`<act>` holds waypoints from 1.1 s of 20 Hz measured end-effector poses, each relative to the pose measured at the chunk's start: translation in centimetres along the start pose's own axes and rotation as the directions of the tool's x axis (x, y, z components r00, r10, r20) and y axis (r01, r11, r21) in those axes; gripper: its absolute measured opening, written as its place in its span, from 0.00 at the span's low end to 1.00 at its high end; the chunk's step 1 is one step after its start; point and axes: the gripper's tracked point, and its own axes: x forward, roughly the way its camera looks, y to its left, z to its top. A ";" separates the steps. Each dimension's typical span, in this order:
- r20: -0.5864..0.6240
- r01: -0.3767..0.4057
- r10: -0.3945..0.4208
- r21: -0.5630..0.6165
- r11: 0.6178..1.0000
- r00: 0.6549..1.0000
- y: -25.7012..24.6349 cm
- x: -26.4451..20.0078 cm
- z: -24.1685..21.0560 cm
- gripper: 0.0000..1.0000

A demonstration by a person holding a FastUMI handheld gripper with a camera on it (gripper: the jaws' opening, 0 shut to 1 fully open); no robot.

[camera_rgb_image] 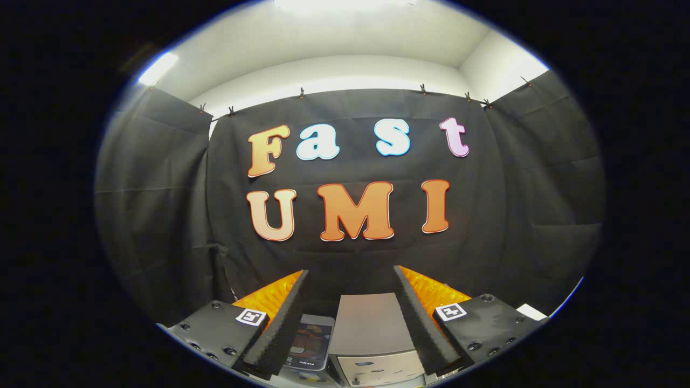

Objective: Put the clothes into the washing machine and then close the washing machine lid.

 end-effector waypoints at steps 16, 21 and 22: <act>0.039 0.026 -0.026 -0.006 1.000 0.999 -1.4 -0.8 0.7 0.98; 0.037 0.030 -0.029 -0.010 1.000 0.999 -1.3 -0.4 0.8 0.98; 0.037 0.032 -0.032 -0.013 0.999 0.999 -1.3 -0.3 0.7 0.98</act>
